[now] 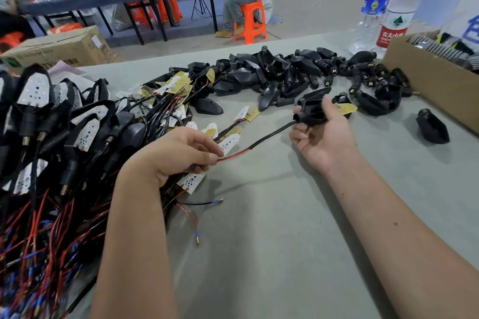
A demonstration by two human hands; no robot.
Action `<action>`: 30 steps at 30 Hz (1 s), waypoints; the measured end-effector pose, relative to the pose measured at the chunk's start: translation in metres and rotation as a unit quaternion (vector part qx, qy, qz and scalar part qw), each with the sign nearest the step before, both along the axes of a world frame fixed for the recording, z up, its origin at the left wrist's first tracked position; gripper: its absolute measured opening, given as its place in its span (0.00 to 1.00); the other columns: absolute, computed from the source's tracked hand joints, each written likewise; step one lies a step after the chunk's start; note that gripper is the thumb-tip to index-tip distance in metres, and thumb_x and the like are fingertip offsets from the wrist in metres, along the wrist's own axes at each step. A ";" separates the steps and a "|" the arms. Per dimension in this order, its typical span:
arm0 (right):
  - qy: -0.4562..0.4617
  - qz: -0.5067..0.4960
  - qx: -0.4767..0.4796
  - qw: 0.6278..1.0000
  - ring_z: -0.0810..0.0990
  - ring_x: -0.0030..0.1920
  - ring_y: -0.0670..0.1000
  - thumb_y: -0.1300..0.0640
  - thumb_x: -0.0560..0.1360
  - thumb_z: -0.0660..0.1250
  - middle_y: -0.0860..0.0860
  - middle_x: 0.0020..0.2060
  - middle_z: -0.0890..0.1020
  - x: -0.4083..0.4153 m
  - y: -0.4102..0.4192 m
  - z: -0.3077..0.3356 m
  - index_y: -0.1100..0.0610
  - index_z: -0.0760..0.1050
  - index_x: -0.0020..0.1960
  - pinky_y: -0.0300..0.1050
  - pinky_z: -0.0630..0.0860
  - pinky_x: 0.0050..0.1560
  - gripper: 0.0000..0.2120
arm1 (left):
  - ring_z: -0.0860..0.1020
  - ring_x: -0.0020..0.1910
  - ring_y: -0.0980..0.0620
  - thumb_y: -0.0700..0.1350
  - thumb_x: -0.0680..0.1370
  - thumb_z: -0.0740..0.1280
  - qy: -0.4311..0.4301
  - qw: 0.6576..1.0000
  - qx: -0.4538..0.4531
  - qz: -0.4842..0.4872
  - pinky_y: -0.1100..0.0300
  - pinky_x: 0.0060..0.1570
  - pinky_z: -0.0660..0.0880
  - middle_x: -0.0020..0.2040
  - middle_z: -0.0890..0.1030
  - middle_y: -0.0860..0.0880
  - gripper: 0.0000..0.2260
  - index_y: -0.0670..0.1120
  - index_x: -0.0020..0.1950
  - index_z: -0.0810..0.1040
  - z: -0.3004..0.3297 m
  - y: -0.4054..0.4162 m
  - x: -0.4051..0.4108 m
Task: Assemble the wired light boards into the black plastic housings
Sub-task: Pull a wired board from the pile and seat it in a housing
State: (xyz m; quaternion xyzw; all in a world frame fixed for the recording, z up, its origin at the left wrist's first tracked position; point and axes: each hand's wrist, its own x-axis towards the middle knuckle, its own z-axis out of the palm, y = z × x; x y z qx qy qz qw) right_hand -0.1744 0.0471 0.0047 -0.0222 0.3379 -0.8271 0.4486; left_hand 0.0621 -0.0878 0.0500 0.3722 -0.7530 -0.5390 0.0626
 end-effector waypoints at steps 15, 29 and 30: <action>0.182 0.008 0.078 0.980 0.75 0.29 0.48 0.53 0.83 0.67 0.58 0.44 0.84 0.014 -0.007 -0.011 0.67 0.77 0.58 0.40 0.74 0.26 0.16 | 0.84 0.39 0.52 0.45 0.75 0.77 0.059 0.995 -0.081 -0.011 0.48 0.52 0.83 0.39 0.86 0.51 0.07 0.49 0.51 0.83 -0.018 0.032 -0.062; 0.126 -0.003 0.038 0.991 0.64 0.23 0.47 0.39 0.86 0.52 0.57 0.45 0.85 -0.004 0.000 0.001 0.60 0.78 0.49 0.37 0.62 0.22 0.27 | 0.83 0.33 0.47 0.38 0.82 0.67 -0.021 0.994 0.048 -0.095 0.61 0.32 0.79 0.39 0.83 0.43 0.07 0.37 0.54 0.83 0.003 0.028 -0.029; 0.135 -0.006 0.044 0.990 0.64 0.23 0.47 0.41 0.86 0.53 0.57 0.44 0.86 -0.003 -0.001 0.001 0.60 0.77 0.49 0.37 0.62 0.22 0.25 | 0.83 0.33 0.47 0.38 0.82 0.67 -0.033 0.993 0.044 -0.100 0.61 0.32 0.79 0.39 0.83 0.43 0.07 0.37 0.53 0.83 0.005 0.028 -0.028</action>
